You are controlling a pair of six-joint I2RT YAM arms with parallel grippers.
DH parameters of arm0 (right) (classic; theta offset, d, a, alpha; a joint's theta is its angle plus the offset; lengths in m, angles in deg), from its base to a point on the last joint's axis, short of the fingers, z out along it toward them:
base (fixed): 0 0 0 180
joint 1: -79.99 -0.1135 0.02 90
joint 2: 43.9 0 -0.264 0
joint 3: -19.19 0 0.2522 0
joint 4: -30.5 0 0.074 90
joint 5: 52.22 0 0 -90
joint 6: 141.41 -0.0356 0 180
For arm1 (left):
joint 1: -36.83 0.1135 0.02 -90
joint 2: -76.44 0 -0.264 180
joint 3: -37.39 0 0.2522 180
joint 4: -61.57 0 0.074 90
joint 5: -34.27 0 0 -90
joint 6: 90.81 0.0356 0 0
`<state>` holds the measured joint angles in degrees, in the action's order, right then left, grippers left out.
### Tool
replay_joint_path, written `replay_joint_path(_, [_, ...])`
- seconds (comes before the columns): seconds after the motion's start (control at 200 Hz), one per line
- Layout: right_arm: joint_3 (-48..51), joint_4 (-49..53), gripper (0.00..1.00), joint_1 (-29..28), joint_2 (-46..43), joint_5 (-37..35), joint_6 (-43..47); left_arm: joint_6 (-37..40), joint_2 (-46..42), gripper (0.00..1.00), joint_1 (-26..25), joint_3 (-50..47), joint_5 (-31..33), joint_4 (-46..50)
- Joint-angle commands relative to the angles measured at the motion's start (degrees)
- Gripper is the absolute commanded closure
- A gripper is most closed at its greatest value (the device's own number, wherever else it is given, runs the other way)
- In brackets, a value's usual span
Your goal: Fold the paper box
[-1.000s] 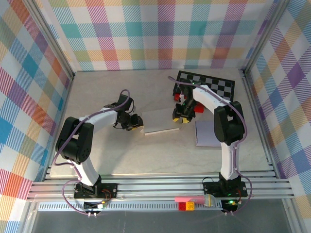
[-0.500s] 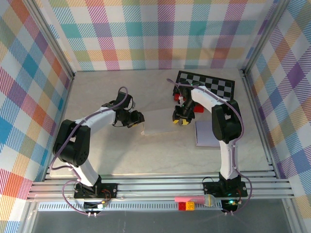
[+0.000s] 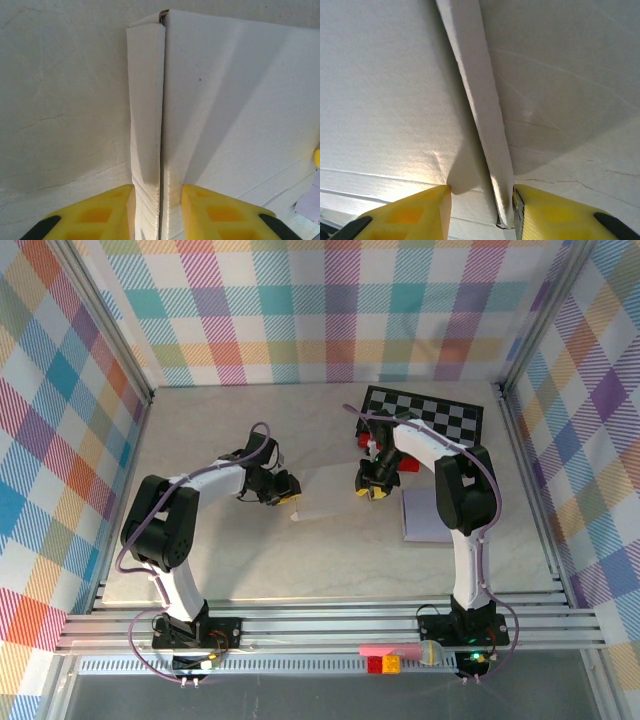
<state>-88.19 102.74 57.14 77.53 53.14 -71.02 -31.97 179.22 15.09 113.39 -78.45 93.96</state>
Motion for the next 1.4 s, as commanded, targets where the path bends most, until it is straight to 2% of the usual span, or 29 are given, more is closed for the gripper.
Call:
replay_joint_path(0.0, [1.12,-1.15,0.64,-0.35,1.43,2.77,2.39,-0.83,0.88,0.72,-0.72,-1.57,-0.92,-1.76])
replay_joint_path(0.2, [1.24,-1.76,0.70,-0.23,1.76,5.61,3.88,-1.34,1.26,0.77,-0.72,-3.22,-1.10,-4.67])
replay_joint_path(0.415, [1.63,-3.00,0.81,-0.48,1.40,10.07,3.37,-2.24,1.01,0.81,-0.93,-4.28,-1.98,-6.30])
replay_joint_path(0.7, [3.81,-3.61,0.93,-1.49,0.54,8.89,2.37,-1.22,-0.74,0.81,-1.36,-6.64,-0.44,-4.35])
replay_joint_path(0.85, [7.17,-4.74,0.93,-1.58,-1.68,9.15,1.46,-0.49,-3.06,0.86,-1.56,-8.80,0.13,-3.24])
replay_joint_path(1.18, [13.70,-8.10,0.88,-1.67,-6.10,10.56,-0.12,0.91,-7.72,0.86,-1.72,-12.43,1.28,-0.21])
replay_joint_path(1.295, [12.75,-7.87,0.84,-1.56,-5.37,10.14,0.55,0.98,-6.45,0.87,-1.73,-12.14,1.09,-0.59])
replay_joint_path(1.395, [11.77,-8.17,0.75,-1.16,-6.39,8.71,1.06,1.10,-6.29,0.90,-1.73,-12.07,2.03,-0.53])
